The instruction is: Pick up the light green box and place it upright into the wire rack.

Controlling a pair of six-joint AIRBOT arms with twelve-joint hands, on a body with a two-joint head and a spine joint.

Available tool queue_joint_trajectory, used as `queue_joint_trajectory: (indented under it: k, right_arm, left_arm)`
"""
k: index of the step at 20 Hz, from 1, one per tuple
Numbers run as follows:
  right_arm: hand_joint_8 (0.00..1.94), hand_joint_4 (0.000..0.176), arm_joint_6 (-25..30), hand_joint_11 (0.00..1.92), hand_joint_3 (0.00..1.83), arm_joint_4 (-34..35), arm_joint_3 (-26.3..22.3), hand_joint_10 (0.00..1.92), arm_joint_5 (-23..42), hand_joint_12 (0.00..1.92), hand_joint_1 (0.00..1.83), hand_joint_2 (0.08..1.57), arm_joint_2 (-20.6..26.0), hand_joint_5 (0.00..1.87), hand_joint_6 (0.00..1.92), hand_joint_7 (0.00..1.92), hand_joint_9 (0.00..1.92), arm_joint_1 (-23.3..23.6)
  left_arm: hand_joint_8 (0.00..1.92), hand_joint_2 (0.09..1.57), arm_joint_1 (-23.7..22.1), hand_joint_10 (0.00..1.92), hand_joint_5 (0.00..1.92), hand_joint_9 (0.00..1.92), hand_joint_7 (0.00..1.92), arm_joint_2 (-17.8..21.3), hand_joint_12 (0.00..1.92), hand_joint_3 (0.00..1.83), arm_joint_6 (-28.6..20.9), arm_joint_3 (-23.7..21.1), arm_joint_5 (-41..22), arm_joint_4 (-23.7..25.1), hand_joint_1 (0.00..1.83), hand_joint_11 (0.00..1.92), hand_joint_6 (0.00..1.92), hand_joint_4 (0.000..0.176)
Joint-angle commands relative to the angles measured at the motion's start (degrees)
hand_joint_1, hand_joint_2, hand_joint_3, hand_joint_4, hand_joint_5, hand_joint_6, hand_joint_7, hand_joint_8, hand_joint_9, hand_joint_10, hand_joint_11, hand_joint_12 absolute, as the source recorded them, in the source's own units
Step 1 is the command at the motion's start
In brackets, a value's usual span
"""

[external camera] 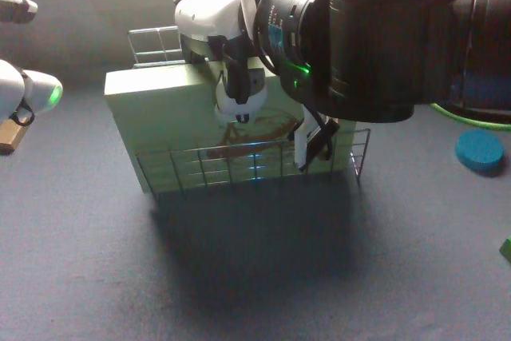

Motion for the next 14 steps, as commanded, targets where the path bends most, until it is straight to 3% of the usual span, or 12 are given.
queue_joint_trajectory:
  k: [1,8,9,10,11,12,14]
  right_arm:
    - [1.17,0.0,-0.7,0.78,0.0,-4.3,0.0,1.45,1.7,1.5,1.36,1.17,-0.1,0.79,1.05,0.89,0.82,0.3]
    - [1.18,0.0,-1.5,0.67,0.0,-4.3,-0.2,1.49,1.9,1.49,1.35,1.19,-0.1,0.75,1.14,0.88,0.76,0.1]
    - [0.75,0.0,-1.6,0.53,0.0,-4.3,-0.2,0.87,1.9,1.44,1.09,1.22,-0.1,0.76,1.28,0.72,0.61,0.1]
    - [0.45,0.0,-1.7,0.44,0.0,-4.3,-0.3,0.68,1.9,1.4,1.03,1.16,-0.1,0.63,0.63,0.68,0.55,0.1]
    - [0.23,0.0,-1.9,0.35,0.0,-4.3,-0.3,0.51,1.8,1.37,1.0,1.14,0.0,0.6,0.25,0.68,0.53,0.2]
    - [0.01,0.0,-2.5,0.23,0.0,-4.3,-0.6,0.15,1.8,1.26,0.95,1.11,0.3,0.57,0.0,0.62,0.53,0.3]
    - [0.0,0.0,-2.9,0.19,0.0,-4.3,-1.1,0.08,1.8,1.25,0.94,1.1,0.8,0.53,0.0,0.58,0.52,0.5]
  left_arm:
    - [0.0,1.21,-0.9,0.0,0.3,0.27,0.24,0.3,0.74,0.0,0.1,-0.3,-0.5,4.8,0.11,0.0,0.0,0.101]
    - [0.0,1.21,-1.1,0.0,0.31,0.27,0.24,0.3,0.75,0.0,-0.1,-0.4,-0.4,4.8,0.11,0.0,0.0,0.1]
    - [0.0,1.21,-1.1,0.0,0.32,0.27,0.25,0.3,0.75,0.0,-0.1,-0.4,-0.4,4.8,0.1,0.0,0.0,0.1]
    - [0.01,1.21,-1.1,0.0,0.32,0.27,0.26,0.3,0.75,0.0,-0.1,-0.4,-0.4,4.8,0.1,0.0,0.01,0.099]
    - [0.01,1.21,-1.1,0.0,0.33,0.28,0.27,0.3,0.75,0.0,-0.1,-0.4,-0.4,4.8,0.1,0.0,0.01,0.098]
    - [0.01,1.21,-1.2,0.0,0.33,0.28,0.27,0.3,0.75,0.0,-0.3,-0.4,-0.4,4.8,0.1,0.0,0.01,0.097]
    - [0.01,1.21,-1.4,0.0,0.33,0.28,0.27,0.3,0.75,0.0,-0.4,-0.5,-0.4,4.8,0.1,0.0,0.01,0.097]
